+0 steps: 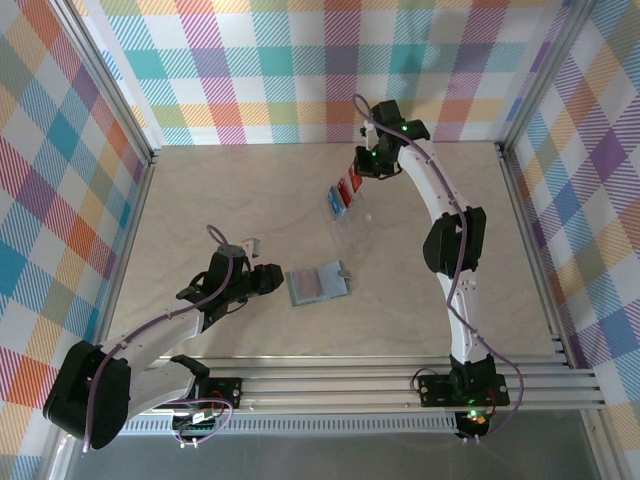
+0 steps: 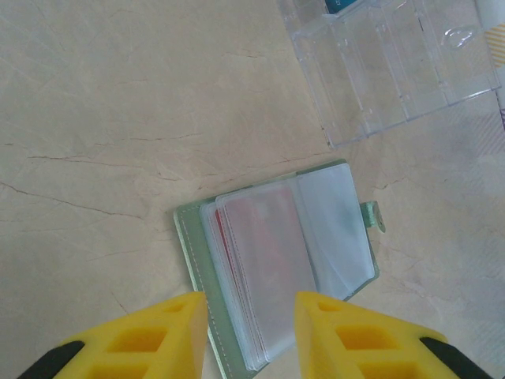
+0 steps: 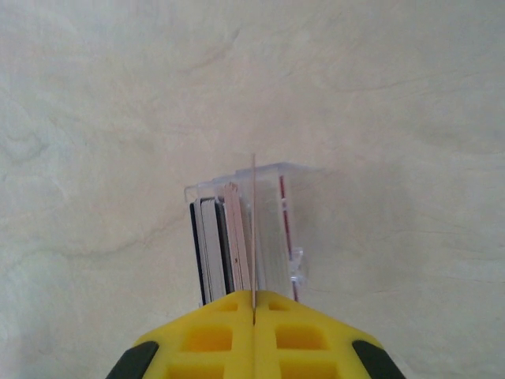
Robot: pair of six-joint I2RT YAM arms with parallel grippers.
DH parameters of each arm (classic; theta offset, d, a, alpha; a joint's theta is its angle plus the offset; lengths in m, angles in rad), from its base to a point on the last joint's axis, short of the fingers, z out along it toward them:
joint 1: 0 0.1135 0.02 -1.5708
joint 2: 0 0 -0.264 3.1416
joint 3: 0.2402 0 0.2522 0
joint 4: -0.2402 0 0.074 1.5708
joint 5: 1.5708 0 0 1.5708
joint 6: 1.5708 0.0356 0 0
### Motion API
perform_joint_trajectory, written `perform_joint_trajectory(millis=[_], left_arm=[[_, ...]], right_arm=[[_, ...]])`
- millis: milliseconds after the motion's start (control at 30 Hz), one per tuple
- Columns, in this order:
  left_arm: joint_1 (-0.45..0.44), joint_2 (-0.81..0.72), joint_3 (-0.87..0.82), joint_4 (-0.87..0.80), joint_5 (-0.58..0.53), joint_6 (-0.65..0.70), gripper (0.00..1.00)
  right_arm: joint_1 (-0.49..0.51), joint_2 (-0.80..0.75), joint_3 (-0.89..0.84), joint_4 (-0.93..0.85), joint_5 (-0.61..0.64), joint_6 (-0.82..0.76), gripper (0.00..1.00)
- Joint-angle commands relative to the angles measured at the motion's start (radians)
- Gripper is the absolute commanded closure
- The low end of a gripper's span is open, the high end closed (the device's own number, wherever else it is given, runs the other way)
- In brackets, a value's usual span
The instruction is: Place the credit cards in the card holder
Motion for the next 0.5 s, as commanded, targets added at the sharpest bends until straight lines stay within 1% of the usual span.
perform_joint_trajectory(millis=[0, 100, 200, 267, 367, 400, 467], left_arm=[[0.009, 0.007, 0.027, -0.019, 0.019, 0.01, 0.65], [0.009, 0.013, 0.031, -0.016, 0.036, 0.012, 0.65], [0.009, 0.032, 0.034, -0.003, 0.067, 0.011, 0.65], [0.007, 0.053, 0.037, 0.012, 0.088, 0.008, 0.65], [-0.002, 0.094, 0.044, 0.035, 0.12, 0.005, 0.65], [-0.006, 0.106, 0.048, 0.04, 0.129, 0.005, 0.66], [-0.015, 0.129, 0.053, 0.049, 0.136, 0.005, 0.66]], right_arm=[[-0.001, -0.089, -0.043, 0.032, 0.095, 0.04, 1.0], [0.007, -0.189, -0.167, 0.108, 0.131, 0.056, 1.0], [0.034, -0.325, -0.352, 0.221, 0.147, 0.06, 1.0], [0.054, -0.421, -0.49, 0.29, 0.132, 0.072, 1.0], [0.078, -0.571, -0.75, 0.451, -0.002, 0.113, 1.0], [0.084, -0.612, -0.84, 0.52, -0.072, 0.129, 1.0], [0.099, -0.665, -0.971, 0.603, -0.183, 0.154, 1.0]])
